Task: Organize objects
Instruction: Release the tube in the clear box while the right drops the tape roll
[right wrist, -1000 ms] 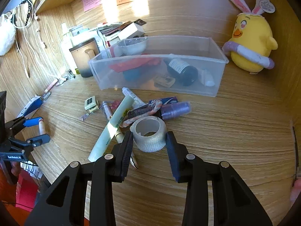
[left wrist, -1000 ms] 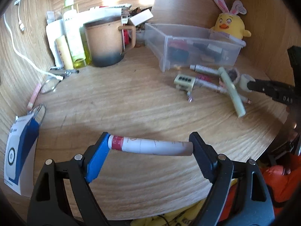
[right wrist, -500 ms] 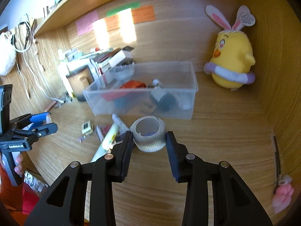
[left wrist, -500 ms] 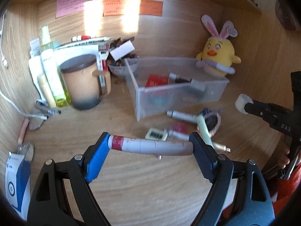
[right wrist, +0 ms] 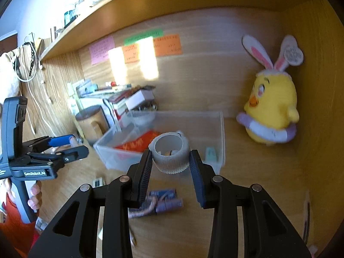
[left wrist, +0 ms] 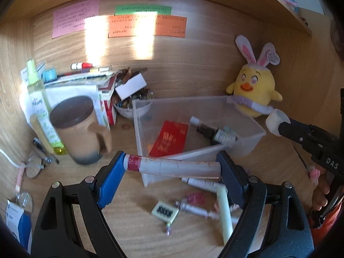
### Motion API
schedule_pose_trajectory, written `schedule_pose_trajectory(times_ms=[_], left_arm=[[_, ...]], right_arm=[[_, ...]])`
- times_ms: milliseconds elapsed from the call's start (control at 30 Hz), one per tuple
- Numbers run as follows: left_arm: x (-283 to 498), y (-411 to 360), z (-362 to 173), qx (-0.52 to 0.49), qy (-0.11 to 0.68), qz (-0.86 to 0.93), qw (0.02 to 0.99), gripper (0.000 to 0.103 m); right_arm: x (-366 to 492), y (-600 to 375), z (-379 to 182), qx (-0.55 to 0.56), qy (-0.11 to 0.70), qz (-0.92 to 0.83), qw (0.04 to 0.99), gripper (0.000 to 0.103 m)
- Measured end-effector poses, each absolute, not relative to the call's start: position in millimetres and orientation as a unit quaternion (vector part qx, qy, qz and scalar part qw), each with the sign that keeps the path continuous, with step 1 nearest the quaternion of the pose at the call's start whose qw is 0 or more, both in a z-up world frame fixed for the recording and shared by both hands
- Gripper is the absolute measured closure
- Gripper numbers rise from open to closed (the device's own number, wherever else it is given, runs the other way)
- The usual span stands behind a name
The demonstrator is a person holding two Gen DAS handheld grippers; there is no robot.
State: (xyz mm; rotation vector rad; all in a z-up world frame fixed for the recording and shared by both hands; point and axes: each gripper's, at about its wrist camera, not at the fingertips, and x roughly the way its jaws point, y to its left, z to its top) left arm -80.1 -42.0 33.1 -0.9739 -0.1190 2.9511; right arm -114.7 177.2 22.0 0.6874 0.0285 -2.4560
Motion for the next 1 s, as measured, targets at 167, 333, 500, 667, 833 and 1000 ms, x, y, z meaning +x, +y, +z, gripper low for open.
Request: schedule_pose_trajectory(times_ms=[167, 333, 500, 667, 833, 1000], left_arm=[[-103.7, -35.4, 42.5, -0.309, -0.033, 0.950, 0.015, 0.018], [-127.1, -31.0, 41.4, -0.322, -0.041, 0.946, 0.025, 0.018], [-150.8, -24.3, 27.8, -0.349, -0.044, 0.936, 0.034, 0.018], [-169.1, -18.5, 12.2, -0.375, -0.035, 0.925, 0.037, 0.018], [-179.2, -13.2, 2.0, -0.389, -0.030, 0.920, 0.041, 0.018], [-190.3, -7.4, -9.2, -0.404, -0.030, 0.913, 0.051, 0.018]], right_arm=[[-129.4, 170.7, 36.2, 0.244, 0.018, -0.925, 0.291, 0.070], [-145.1, 164.6, 43.1, 0.240, 0.027, -0.928, 0.283, 0.070], [-161.9, 160.5, 33.2, 0.259, 0.030, -0.925, 0.276, 0.070], [-177.8, 156.5, 12.9, 0.289, 0.038, -0.918, 0.268, 0.070], [-192.0, 153.7, -4.9, 0.313, 0.042, -0.912, 0.261, 0.070], [-198.2, 150.4, -16.6, 0.328, 0.053, -0.909, 0.253, 0.070]])
